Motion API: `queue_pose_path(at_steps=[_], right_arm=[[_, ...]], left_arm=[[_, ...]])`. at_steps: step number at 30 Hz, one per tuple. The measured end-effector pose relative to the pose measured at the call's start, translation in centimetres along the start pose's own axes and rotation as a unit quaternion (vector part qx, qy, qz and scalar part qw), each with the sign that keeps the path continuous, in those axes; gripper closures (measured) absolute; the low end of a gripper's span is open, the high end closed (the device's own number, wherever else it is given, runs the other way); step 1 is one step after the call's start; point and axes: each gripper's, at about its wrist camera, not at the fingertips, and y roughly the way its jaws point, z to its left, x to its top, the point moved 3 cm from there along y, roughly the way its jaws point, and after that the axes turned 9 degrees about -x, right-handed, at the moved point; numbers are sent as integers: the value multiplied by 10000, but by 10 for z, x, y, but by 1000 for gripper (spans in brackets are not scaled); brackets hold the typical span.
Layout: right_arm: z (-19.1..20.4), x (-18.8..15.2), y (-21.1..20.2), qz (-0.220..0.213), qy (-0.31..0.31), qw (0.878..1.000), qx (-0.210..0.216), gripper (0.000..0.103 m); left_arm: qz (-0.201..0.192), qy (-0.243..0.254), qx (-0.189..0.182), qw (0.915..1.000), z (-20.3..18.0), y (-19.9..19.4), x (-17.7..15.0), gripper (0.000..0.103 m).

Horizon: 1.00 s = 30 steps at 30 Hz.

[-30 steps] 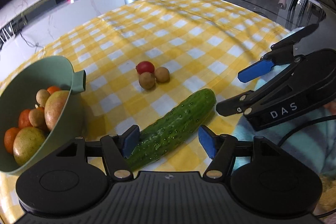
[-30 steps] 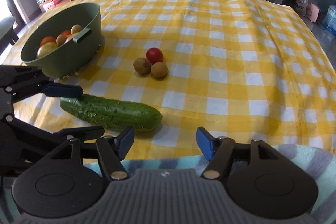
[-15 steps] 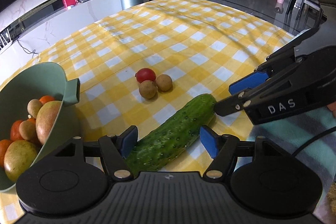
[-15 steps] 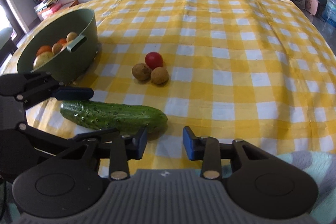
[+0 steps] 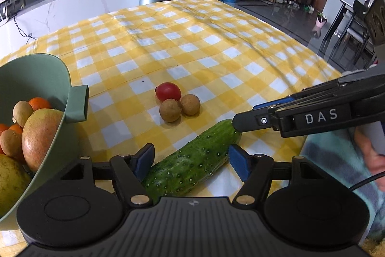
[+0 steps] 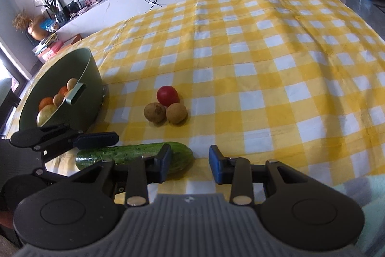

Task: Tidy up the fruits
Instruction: 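Close the left gripper around the middle of the green cucumber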

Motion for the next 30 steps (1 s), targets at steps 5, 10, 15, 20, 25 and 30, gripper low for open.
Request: queue_pose_path(at_steps=[5,10,15,20,25,30], right_arm=[[-2,2,2,-25,152,9999,54,70],[-4,1,2,-24,178,9998,88,70],[-4,0,2,-26,185,9998,102,70],[-6,0,3,8,237,9996,147,69],[-8,0,3,27,270,9995,184,69],[-11,0,1,6,375,9987,337,63]], left_arm=[[209,393,157,9989,-8,4,0,27],[598,1031,335,9923,-19,9,-1,27],[1013,1428,506,9833,-24,16,1,33],[1345,1697,587,9745,-28,22,4,35],[1747,1732,510,9679,-27,26,11,38],[1999,1725,611,9626,-27,30,14,43]])
